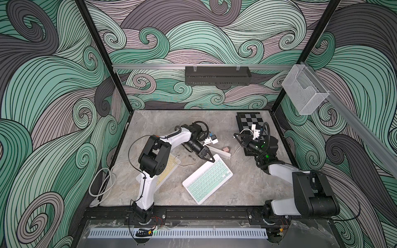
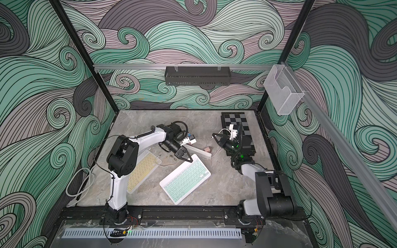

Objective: Unplug the wireless keyboard
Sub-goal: Remove the power cord from the keyboard, then place the keyboard at the center of the board, then place the power cord at the center of the board.

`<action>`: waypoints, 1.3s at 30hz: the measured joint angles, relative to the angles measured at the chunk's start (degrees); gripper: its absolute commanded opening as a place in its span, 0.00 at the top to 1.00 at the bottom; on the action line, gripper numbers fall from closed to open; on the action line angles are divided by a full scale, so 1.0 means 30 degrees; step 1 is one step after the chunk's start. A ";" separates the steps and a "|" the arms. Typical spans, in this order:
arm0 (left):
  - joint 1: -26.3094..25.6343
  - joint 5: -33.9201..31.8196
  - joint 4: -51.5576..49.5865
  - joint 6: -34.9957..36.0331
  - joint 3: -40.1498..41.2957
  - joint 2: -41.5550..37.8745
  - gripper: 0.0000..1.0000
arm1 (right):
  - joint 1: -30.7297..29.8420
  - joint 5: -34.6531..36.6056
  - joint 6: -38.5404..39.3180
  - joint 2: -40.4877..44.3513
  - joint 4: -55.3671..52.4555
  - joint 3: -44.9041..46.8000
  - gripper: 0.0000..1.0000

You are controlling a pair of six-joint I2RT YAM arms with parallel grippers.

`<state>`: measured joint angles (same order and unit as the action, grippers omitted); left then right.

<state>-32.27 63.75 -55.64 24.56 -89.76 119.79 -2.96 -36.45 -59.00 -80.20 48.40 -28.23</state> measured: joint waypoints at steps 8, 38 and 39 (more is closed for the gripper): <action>0.0000 -0.1129 -0.0109 -0.0707 -0.1020 0.0044 1.00 | 0.0036 0.0102 0.1712 0.1319 -0.7876 -0.0153 0.41; -0.0393 -0.2754 0.1005 -0.2397 -0.2251 0.1268 0.62 | -0.1843 0.6943 1.1766 0.1625 -3.1729 -0.6951 0.36; -0.0401 -0.2834 0.1144 -0.2535 -0.2251 0.1268 0.62 | -0.1486 0.6084 1.1373 0.1625 -3.1387 -0.6448 0.36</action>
<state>-33.47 55.24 -52.21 16.95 -96.51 123.59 -7.42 -18.20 -24.88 -75.33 -45.76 -47.57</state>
